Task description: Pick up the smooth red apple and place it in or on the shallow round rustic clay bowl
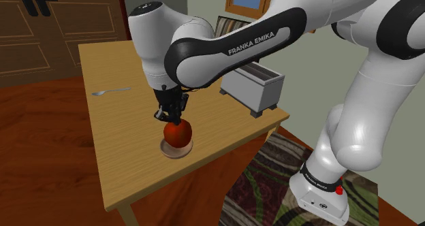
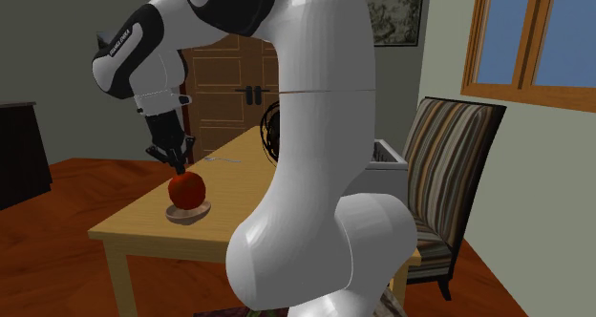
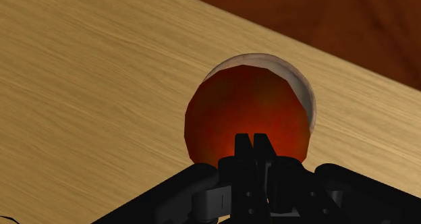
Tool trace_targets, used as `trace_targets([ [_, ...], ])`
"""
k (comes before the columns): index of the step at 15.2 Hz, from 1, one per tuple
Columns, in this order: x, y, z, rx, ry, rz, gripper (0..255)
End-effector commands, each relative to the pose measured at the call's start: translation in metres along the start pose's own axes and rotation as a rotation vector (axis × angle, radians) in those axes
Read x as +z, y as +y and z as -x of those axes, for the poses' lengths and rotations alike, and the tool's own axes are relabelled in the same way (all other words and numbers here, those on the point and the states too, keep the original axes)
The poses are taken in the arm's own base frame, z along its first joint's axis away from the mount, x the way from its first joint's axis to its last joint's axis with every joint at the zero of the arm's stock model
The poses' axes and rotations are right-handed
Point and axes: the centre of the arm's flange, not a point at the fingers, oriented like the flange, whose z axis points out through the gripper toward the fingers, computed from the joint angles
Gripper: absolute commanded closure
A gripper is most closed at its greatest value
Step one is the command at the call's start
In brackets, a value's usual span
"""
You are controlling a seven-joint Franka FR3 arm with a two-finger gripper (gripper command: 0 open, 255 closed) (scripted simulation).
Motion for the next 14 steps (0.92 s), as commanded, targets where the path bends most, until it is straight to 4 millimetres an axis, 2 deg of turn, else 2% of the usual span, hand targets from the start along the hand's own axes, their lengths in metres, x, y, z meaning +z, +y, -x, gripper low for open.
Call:
trace_targets([
  [1, 0.0, 0.0, 0.0, 0.0, 0.0, 0.0, 255],
  [2, 0.0, 0.0, 0.0, 0.0, 0.0, 0.0, 0],
  [7, 0.0, 0.0, 0.0, 0.0, 0.0, 0.0, 0],
  [11, -0.05, 0.0, 0.0, 0.0, 0.0, 0.0, 0],
  [14, -0.05, 0.0, 0.0, 0.0, 0.0, 0.0, 0],
])
